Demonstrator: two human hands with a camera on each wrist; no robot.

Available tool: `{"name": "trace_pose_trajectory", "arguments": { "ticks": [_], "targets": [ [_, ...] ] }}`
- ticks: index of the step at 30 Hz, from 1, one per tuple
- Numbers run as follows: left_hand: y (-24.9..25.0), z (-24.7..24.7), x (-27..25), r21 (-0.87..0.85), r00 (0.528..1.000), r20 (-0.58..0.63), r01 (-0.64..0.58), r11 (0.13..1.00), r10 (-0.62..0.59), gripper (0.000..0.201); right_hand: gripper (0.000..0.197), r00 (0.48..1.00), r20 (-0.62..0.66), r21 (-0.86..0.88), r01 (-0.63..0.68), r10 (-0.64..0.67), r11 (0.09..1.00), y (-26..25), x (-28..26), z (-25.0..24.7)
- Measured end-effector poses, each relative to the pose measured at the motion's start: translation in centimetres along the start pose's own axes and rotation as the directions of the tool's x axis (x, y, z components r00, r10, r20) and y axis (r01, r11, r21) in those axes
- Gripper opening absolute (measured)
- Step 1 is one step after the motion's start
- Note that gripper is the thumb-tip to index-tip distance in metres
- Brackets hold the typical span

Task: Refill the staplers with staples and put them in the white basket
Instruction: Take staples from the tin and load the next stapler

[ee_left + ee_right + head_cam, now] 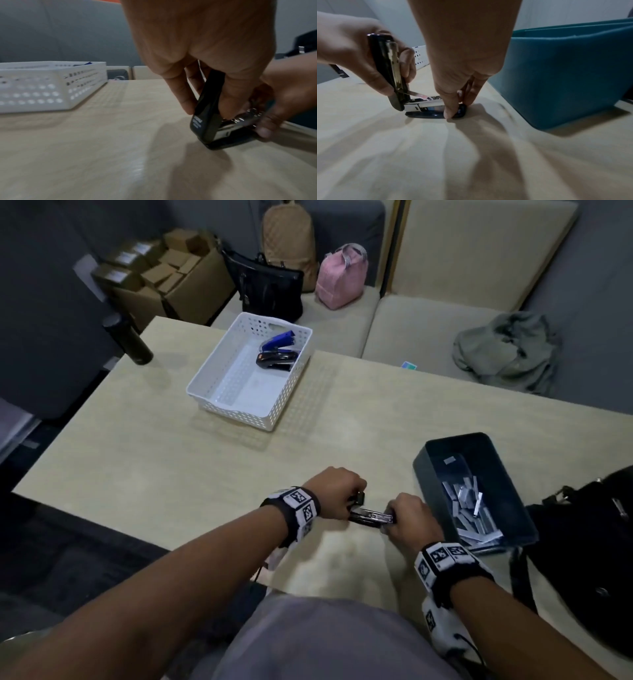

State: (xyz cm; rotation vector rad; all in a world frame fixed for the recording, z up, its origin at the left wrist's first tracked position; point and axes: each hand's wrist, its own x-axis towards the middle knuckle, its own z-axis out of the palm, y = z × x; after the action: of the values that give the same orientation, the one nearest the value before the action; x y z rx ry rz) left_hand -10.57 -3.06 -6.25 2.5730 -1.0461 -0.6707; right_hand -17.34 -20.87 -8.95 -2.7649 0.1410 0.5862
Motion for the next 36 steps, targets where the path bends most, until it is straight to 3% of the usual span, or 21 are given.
{"name": "trace_pose_trajectory", "arguments": {
  "ticks": [4, 9, 10, 13, 16, 20, 25, 28, 30, 32, 34, 36],
  "targets": [
    [-2.1, 0.3, -1.3, -0.286, 0.979, -0.053, 0.176, 0.942, -0.199, 0.022, 0.017, 0.999, 0.034, -0.003, -0.027, 0.027, 1.000, 0.0, 0.3, -0.1],
    [-5.2, 2.1, -3.2, -0.639, 0.925, -0.057, 0.256, 0.726, -0.376, 0.018, 0.018, 1.000, 0.023, -0.029, -0.018, 0.019, 0.999, 0.5, 0.6, 0.8],
    [-6.0, 2.7, -3.7, -0.638, 0.906, -0.062, 0.287, 0.715, -0.418, 0.017, 0.015, 1.000, 0.005, -0.035, -0.019, 0.019, 0.999, 0.6, 0.6, 1.0],
    [-7.5, 3.6, -4.4, -0.389, 0.873, -0.096, 0.410, 0.825, -0.479, 0.010, 0.013, 1.000, -0.008, -0.079, 0.002, -0.002, 0.997, 0.5, 0.8, 1.4],
    [-6.9, 3.2, -3.6, -0.131, 0.904, -0.118, 0.395, 0.909, -0.410, 0.010, 0.016, 0.999, 0.042, -0.161, 0.039, -0.033, 0.986, 0.2, 1.6, 0.9],
    [-4.0, 3.5, -1.2, -0.094, 0.978, -0.005, 0.206, 0.974, -0.207, 0.028, 0.020, 0.992, 0.111, -0.187, 0.071, -0.051, 0.980, -0.2, 2.3, 0.4],
    [-2.2, 5.0, 0.6, 0.106, 0.996, -0.059, 0.066, 0.992, -0.060, 0.027, 0.029, 0.982, 0.176, -0.151, 0.095, -0.068, 0.984, -0.3, 2.3, -0.2],
    [-1.6, 5.3, 1.4, 0.179, 0.998, -0.060, 0.020, 0.984, -0.009, 0.024, 0.040, 0.974, 0.175, -0.124, 0.168, -0.145, 0.978, 0.1, 1.9, -1.3],
    [-1.1, 5.2, 2.1, 0.185, 0.999, -0.049, 0.010, 0.983, -0.001, 0.022, 0.036, 0.972, 0.082, -0.084, 0.225, -0.219, 0.971, 0.3, 1.8, -3.1],
    [-0.6, 5.0, 3.3, 0.176, 0.999, -0.047, -0.015, 0.984, 0.024, 0.022, 0.026, 0.963, -0.097, 0.001, 0.253, -0.252, 0.967, 1.3, 1.6, -5.6],
    [-0.4, 4.8, 4.1, 0.163, 0.999, -0.043, -0.021, 0.986, 0.028, 0.022, 0.017, 0.939, -0.271, 0.109, 0.246, -0.210, 0.963, 2.8, 1.7, -8.0],
    [-0.3, 4.6, 4.8, 0.149, 0.999, -0.018, -0.031, 0.988, 0.034, 0.025, 0.011, 0.925, -0.366, 0.210, 0.184, -0.097, 0.960, 5.3, 1.9, -10.2]
  ]
}}
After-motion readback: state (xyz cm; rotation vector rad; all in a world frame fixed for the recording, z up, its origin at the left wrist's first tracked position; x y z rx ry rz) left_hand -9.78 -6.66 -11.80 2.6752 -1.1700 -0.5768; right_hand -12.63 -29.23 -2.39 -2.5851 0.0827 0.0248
